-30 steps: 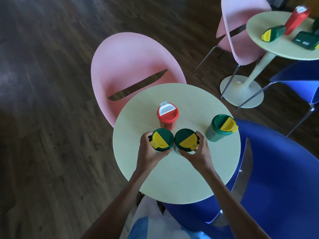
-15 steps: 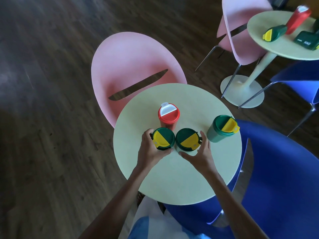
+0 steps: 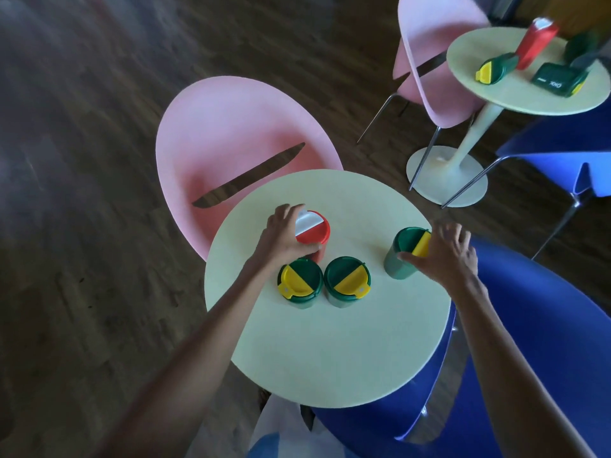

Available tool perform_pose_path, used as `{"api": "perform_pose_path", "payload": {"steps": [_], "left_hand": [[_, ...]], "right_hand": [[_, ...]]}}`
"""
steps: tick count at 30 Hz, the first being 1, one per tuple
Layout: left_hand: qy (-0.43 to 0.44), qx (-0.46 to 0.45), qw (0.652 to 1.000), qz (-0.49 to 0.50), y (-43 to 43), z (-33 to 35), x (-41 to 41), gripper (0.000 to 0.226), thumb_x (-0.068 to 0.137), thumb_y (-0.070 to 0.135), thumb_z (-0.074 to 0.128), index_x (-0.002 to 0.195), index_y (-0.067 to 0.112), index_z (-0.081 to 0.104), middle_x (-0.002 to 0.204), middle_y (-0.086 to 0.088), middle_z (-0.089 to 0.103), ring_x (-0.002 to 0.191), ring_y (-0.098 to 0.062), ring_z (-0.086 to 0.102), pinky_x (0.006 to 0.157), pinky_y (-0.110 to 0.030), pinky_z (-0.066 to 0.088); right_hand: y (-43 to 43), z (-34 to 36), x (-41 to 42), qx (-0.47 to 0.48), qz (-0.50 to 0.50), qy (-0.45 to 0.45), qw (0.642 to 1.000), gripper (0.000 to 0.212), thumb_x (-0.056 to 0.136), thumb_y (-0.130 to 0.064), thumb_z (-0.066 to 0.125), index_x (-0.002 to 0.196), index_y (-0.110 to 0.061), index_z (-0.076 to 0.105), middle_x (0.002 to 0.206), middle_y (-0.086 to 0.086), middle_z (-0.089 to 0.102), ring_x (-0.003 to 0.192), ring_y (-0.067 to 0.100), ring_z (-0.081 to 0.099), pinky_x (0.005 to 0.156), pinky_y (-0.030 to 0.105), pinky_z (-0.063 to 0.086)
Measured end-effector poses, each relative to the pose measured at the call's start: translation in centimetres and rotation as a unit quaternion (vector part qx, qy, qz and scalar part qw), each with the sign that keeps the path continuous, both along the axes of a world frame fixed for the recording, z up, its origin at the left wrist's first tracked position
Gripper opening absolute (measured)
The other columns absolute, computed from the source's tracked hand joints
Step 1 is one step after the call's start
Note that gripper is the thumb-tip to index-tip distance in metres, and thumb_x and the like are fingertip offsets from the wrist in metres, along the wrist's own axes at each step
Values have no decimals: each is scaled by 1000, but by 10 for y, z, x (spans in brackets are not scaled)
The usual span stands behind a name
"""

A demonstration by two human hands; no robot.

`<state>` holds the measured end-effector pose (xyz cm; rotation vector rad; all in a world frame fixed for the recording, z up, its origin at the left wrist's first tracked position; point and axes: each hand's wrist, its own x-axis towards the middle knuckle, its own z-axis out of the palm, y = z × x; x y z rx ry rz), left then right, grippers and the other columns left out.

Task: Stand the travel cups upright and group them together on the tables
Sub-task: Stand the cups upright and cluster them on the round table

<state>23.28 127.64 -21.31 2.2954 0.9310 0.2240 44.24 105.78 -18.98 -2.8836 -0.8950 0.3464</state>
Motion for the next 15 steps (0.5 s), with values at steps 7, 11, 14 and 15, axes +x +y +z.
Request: {"api": "perform_pose_path", "payload": {"steps": [7,11,14,15], "left_hand": [[43,-52,998,-15,5,-7,19,94,58,37,84,138,29,34,129,-6,42,116,-26,48,90,-41,49],[31,-44,998,15,3,-8,18,91,53,34,84,131,31,39,120,-4,44,109,-24,50,83,-37,52],[37,-42,997,52,2,-9,18,91,52,34,84,131,29,39,120,-4,45,108,-23,50,81,-34,52],[36,-43,996,63,2,-10,18,91,52,36,83,131,29,39,120,-4,44,108,-23,50,82,-35,52]], "right_hand": [[19,-4,14,-13,4,109,994,89,66,-53,78,135,-15,37,130,16,44,113,39,52,82,45,46],[33,0,21,-26,80,123,989,90,60,-42,82,136,-24,37,127,9,46,115,32,51,81,41,47],[59,3,17,-24,150,125,980,89,61,-34,81,137,-28,35,126,7,45,119,30,45,84,41,47],[68,4,14,-22,169,128,977,89,62,-32,80,138,-29,34,127,7,45,119,30,43,86,43,47]]}}
